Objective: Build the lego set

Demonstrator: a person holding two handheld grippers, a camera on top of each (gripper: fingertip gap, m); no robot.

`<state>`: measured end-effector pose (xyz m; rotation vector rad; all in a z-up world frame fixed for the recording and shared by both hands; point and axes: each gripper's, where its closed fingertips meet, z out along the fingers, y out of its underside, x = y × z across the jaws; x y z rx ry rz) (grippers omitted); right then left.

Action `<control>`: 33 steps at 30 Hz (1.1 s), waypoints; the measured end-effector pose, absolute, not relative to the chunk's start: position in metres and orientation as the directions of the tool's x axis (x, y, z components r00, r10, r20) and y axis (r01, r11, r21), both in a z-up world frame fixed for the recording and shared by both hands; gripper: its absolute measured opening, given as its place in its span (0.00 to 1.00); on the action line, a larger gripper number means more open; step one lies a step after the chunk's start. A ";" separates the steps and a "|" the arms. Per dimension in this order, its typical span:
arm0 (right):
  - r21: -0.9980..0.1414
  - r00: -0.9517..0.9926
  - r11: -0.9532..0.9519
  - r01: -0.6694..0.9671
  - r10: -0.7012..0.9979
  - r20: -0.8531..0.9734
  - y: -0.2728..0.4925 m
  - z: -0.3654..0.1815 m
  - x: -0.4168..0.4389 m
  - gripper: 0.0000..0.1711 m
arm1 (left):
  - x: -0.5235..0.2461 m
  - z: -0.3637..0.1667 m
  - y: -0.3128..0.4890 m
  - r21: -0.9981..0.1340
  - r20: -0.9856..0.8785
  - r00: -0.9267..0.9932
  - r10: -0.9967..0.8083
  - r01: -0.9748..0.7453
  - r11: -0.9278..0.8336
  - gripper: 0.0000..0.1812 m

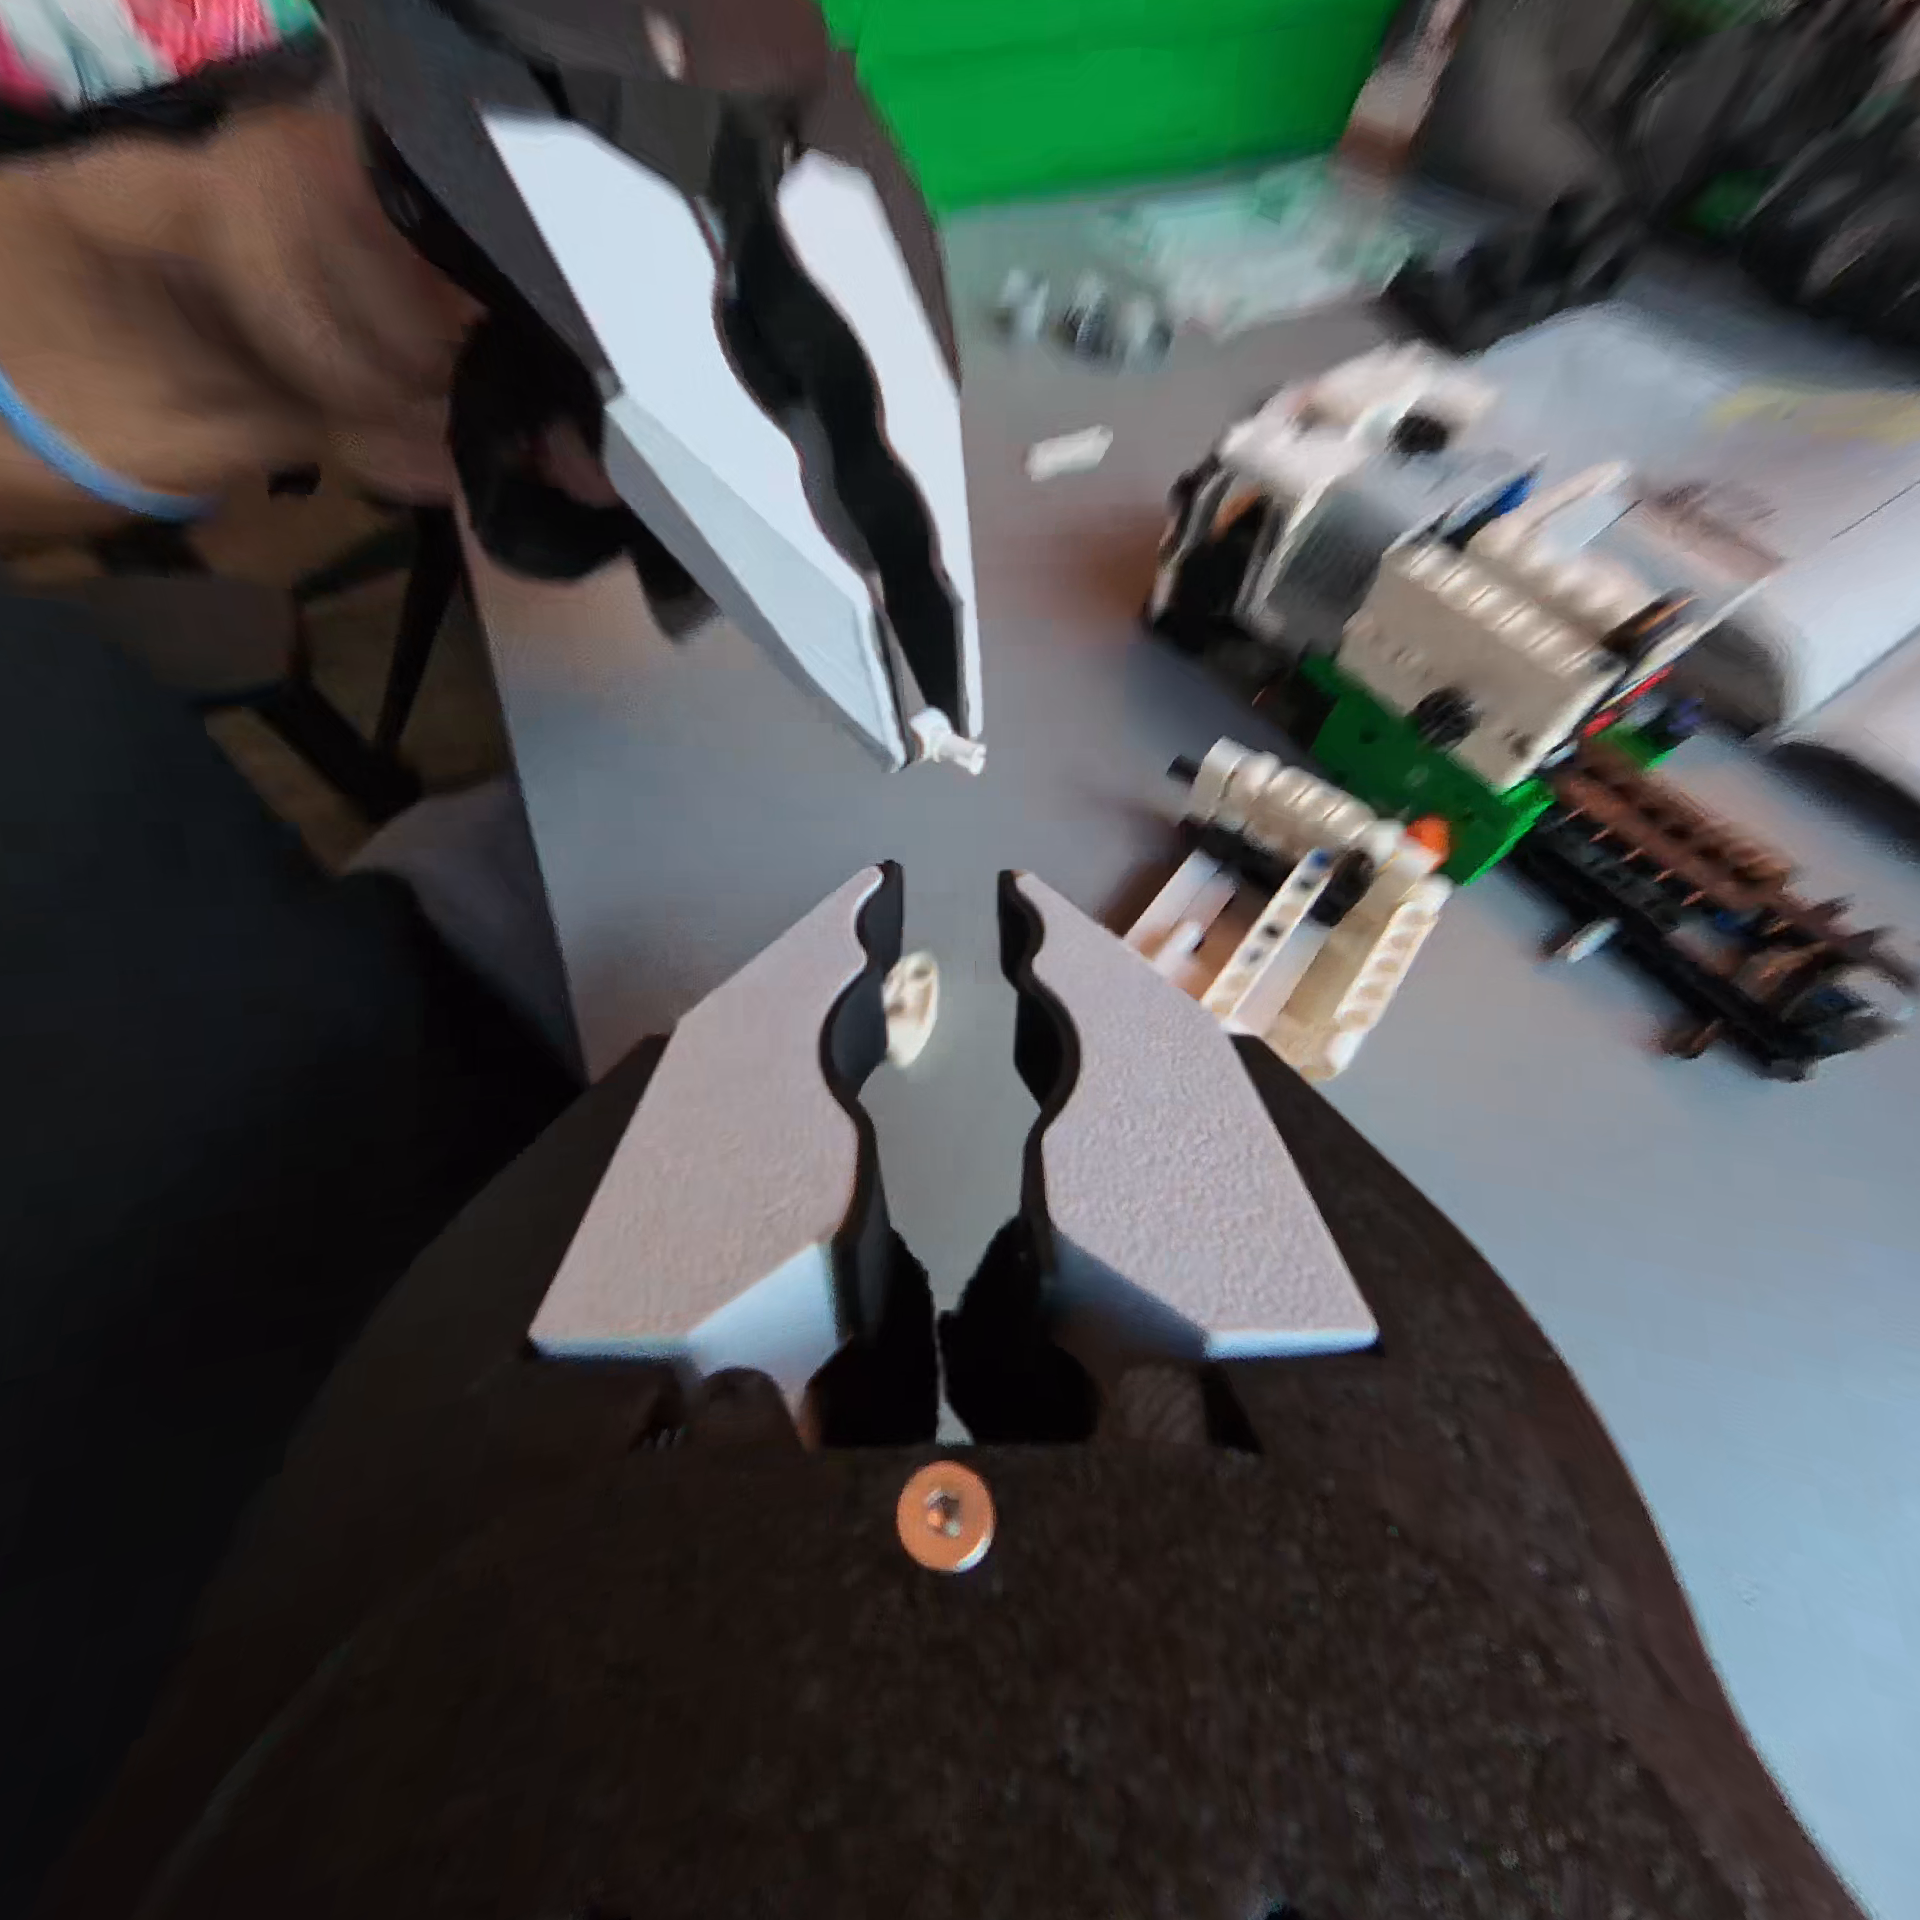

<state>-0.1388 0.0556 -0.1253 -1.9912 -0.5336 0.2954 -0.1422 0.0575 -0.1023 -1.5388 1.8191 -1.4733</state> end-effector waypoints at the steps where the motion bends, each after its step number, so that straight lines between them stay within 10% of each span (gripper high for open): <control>1: -0.917 0.878 -0.315 0.244 0.473 0.071 0.057 -0.113 -0.138 0.12 | -0.139 -0.092 0.060 -0.823 0.464 -0.316 -0.828 -0.500 -0.270 0.05; 8: -0.922 0.899 -0.086 0.378 0.273 0.343 0.059 -0.076 -0.133 0.14 | -0.129 -0.067 0.063 -0.476 0.876 -0.281 -0.392 -0.380 -0.793 0.04; 33: -0.912 0.896 -0.027 0.409 0.202 0.396 0.049 -0.059 -0.134 0.04 | -0.129 -0.058 0.037 -0.264 0.923 -0.370 -0.105 -0.411 -0.872 0.03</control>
